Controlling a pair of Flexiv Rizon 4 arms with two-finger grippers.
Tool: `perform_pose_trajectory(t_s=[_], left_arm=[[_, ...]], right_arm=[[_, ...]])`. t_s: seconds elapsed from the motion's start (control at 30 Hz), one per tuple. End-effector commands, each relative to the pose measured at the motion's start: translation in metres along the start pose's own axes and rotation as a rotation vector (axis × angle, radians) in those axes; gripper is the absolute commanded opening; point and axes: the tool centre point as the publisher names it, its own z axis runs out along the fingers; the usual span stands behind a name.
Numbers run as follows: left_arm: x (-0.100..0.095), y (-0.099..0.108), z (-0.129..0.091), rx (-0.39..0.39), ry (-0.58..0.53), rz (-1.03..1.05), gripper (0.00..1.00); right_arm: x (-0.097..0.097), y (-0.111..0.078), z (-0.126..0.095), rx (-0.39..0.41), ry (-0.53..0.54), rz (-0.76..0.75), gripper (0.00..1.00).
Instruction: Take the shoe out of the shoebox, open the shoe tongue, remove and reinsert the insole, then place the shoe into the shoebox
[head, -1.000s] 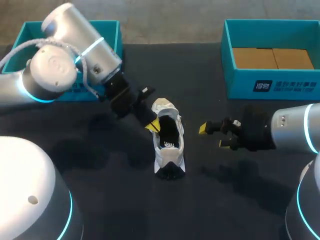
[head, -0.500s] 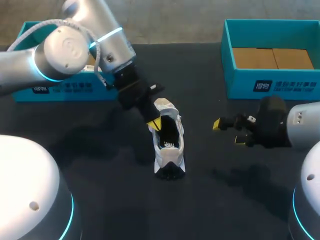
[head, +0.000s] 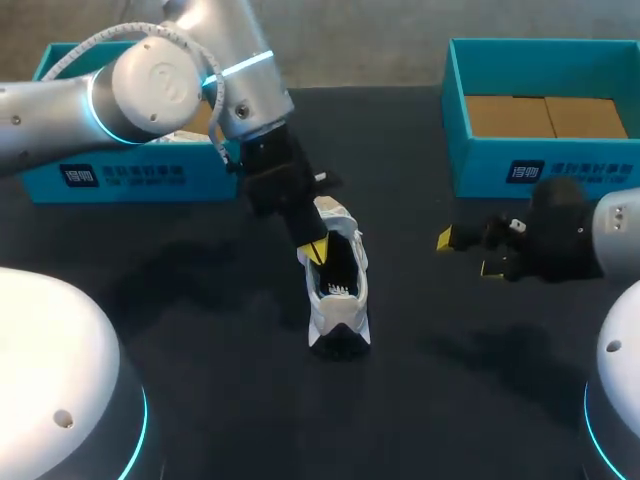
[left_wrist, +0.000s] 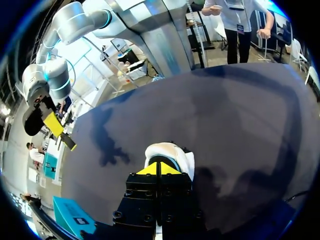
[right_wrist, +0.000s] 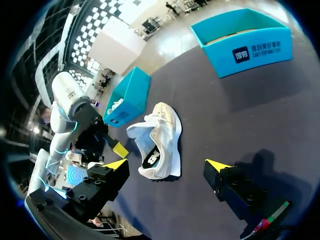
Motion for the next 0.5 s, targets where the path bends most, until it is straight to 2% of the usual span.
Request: perform_pose_trajectory(t_s=[0.03, 0.23, 0.3, 0.5], left_arm=[[-0.0027, 0.0050, 0.0011, -0.040, 0.062, 0.006, 0.00], [-0.0015, 0.0078, 0.0050, -0.065, 0.127, 0.002, 0.00], [-0.0017, 0.0087, 0.0062, -0.090, 0.107, -0.010, 0.00], [-0.0017, 0.0087, 0.0062, -0.090, 0.107, -0.010, 0.00]], right_arm=[[-0.0011, -0.0022, -0.0417, 0.005, 0.005, -0.001, 1.00], [-0.0011, -0.0022, -0.0417, 0.005, 0.005, -0.001, 1.00], [-0.0011, -0.0022, -0.0417, 0.005, 0.005, -0.001, 1.00], [-0.0011, -0.0022, -0.0417, 0.005, 0.005, -0.001, 1.00]])
